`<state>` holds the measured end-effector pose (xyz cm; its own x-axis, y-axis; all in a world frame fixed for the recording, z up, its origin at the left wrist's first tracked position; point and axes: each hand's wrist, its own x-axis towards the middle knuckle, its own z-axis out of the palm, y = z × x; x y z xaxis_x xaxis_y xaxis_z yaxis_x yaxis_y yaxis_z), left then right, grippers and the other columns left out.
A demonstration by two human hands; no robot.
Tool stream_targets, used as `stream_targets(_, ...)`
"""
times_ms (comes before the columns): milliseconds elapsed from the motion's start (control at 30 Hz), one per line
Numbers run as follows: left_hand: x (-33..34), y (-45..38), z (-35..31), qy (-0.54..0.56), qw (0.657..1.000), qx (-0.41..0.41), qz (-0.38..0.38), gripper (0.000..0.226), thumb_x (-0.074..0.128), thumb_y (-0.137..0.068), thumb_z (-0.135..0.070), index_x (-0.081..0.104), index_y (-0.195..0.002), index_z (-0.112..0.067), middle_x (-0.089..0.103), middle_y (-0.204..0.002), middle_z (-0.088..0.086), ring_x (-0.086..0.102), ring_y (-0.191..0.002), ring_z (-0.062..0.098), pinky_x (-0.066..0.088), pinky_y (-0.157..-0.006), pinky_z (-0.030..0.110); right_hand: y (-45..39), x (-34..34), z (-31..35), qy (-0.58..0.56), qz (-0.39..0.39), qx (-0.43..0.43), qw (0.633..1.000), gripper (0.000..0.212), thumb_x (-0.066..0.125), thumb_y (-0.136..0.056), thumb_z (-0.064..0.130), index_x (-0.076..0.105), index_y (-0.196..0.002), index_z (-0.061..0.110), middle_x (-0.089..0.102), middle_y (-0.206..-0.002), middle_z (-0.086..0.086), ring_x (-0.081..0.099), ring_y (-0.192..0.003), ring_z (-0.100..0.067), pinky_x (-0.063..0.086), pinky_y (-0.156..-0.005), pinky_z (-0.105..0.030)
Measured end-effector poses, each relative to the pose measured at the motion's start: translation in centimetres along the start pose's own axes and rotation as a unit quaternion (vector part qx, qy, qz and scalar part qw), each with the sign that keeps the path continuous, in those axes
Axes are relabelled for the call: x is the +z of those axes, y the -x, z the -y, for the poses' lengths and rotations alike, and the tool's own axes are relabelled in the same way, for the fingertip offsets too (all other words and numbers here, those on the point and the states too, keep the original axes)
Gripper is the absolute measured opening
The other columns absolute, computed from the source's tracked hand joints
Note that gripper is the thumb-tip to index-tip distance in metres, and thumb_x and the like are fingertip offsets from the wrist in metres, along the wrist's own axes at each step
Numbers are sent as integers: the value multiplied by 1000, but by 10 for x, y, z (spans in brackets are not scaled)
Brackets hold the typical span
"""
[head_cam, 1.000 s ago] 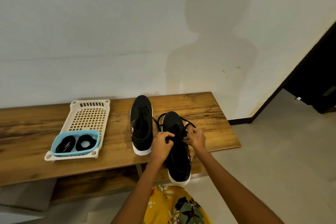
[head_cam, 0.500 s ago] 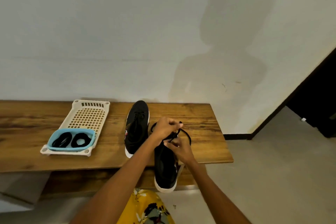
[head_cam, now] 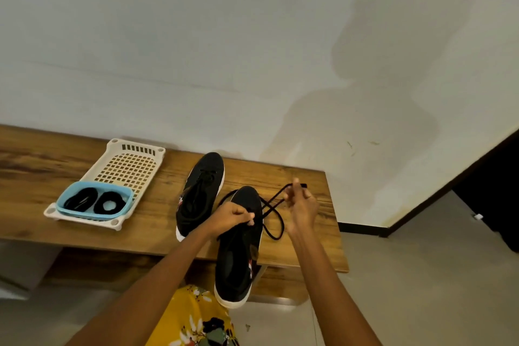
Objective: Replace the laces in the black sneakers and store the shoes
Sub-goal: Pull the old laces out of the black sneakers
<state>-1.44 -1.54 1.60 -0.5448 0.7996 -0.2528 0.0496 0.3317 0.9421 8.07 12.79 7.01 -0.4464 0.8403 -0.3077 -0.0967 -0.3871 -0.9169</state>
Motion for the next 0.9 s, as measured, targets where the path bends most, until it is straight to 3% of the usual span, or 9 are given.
stream_targets(133,-9,-3,-7,-40,998,-13,46,13,62,-88,-15,69,-78,-20,64,-108,0,59,-106,12,44,-98,26,-1,-7,-9,-56,-31,14,998,17,63,-89,24,64,-78,11,62,-70,-3,57,-59,-10,51,-57,-18)
stream_targets(267,-17,-3,-15,149,982,-107,41,19,51,-95,-28,61,-92,-13,63,-110,1,66,-96,22,48,-81,25,30,-15,-54,157,163,4,974,16,64,-89,23,68,-103,16,71,-90,4,68,-81,-7,53,-71,-18)
stream_targets(333,-17,-3,-21,122,984,-124,37,20,51,-96,-31,61,-89,-15,64,-103,0,64,-94,20,45,-83,29,45,-13,-75,285,269,-69,917,17,67,-87,21,70,-104,19,70,-93,11,67,-86,-1,51,-74,-16)
stream_targets(367,-13,-3,-23,72,991,-110,36,20,52,-95,-31,62,-87,-16,64,-97,-2,61,-92,17,43,-81,27,51,-9,-81,327,275,-106,898,10,69,-85,22,72,-94,25,70,-86,15,66,-82,1,50,-73,-16)
stream_targets(467,3,-2,-24,-17,998,-52,11,26,51,-96,-26,64,-82,-8,62,-80,-1,56,-76,7,42,-65,13,48,-3,-85,374,201,-150,893,29,67,-85,16,64,-59,27,62,-54,11,55,-55,0,40,-56,-20)
stream_targets(533,7,-1,-18,-50,998,-36,-13,34,42,-100,-21,60,-78,-4,53,-70,0,48,-65,5,36,-57,11,44,4,-78,347,165,-120,915,22,63,-89,17,68,-67,16,66,-62,-2,61,-62,-9,49,-61,-31)
stream_targets(633,0,5,-3,-115,993,8,14,29,39,-100,-13,54,-75,-14,48,-77,-1,47,-74,10,36,-69,20,38,14,-56,186,79,-31,979,16,56,-95,18,63,-83,10,69,-75,-5,68,-70,-16,59,-66,-29)
stream_targets(733,-7,14,11,-132,990,44,15,10,58,-91,-11,63,-97,-17,53,-105,0,53,-102,10,40,-91,22,22,15,-28,94,13,-35,995,13,54,-96,18,58,-94,6,67,-76,-8,67,-67,-16,58,-60,-24)
stream_targets(900,-9,17,17,-252,967,34,4,38,67,-84,-24,56,-121,-21,43,-120,-1,44,-113,12,41,-99,29,6,-3,-29,150,4,-10,989,23,54,-96,14,59,-108,-5,65,-80,-8,65,-69,-15,56,-57,-19)
